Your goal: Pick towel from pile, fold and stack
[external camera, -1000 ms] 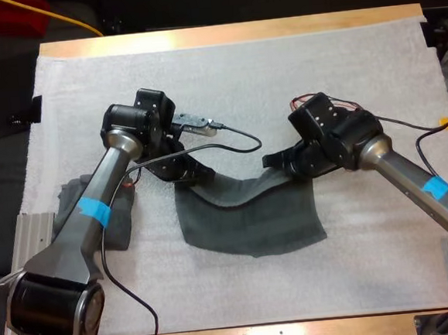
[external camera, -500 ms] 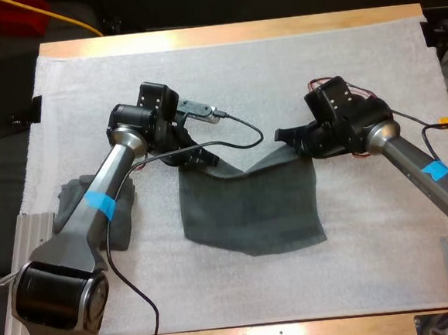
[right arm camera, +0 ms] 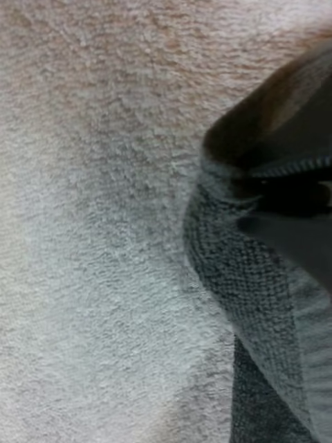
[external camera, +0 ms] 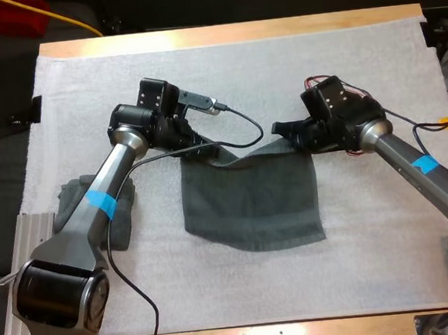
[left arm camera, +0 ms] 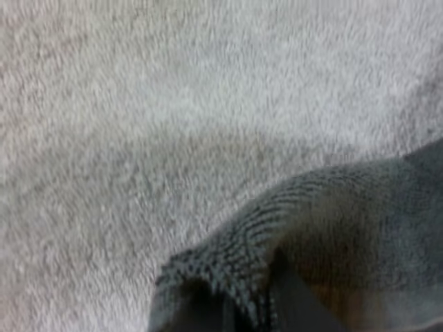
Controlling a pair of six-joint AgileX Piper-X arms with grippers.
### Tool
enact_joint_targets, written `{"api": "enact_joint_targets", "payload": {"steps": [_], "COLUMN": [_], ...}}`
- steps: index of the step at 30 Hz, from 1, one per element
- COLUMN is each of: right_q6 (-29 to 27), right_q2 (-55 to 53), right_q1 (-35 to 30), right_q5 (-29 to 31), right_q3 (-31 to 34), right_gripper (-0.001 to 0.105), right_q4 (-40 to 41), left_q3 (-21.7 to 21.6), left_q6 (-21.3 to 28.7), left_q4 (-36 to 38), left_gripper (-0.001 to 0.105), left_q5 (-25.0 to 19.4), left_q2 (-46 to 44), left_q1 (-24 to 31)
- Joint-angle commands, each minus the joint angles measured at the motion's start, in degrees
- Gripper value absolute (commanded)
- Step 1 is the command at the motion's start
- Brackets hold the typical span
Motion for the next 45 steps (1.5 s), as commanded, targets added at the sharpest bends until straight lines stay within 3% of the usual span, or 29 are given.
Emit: {"api": "enact_joint_targets", "payload": {"steps": [1,6,9,12,17,20,27,45], "right_q6": [0.2,0.2,0.8,0.8,0.7,-0.5,-1.8,-12.2], "right_q2": [-0.4,-0.4,-0.4,-0.4,-0.4,-0.4,-0.9,-11.5], "right_q1": [-0.3,-0.3,-0.3,-0.3,-0.3,-0.3,-0.3,0.0], "right_q5": [0.0,0.0,0.0,0.0,0.0,0.0,0.0,0.0], "right_q3": [-0.1,-0.1,-0.1,-0.1,-0.1,-0.1,-0.1,-0.1], "right_gripper": [0.005,0.013,0.021,0.032,0.049,0.051,0.051,0.051], "right_q4": [-1.2,-5.4,-7.3,-8.5,-10.4,-10.4,-7.8,4.5], "left_q3": [-0.1,-0.1,-0.1,-0.1,-0.1,-0.1,-0.1,-0.1], "left_q6": [-0.1,-0.1,0.0,0.0,0.0,0.0,0.0,0.9], "left_q4": [-1.2,-2.1,-2.9,-3.3,-4.5,-4.8,-1.8,16.9], "left_gripper": [0.000,0.000,0.008,0.029,0.073,0.069,0.068,0.068], "left_q5": [-0.6,-0.6,-0.2,-0.2,-0.2,-0.2,-0.2,-0.2], "left_q2": [0.1,0.1,0.1,0.1,0.1,0.1,0.1,-7.1], "left_q1": [0.0,0.0,0.0,0.0,0.0,0.0,0.0,0.0]}}
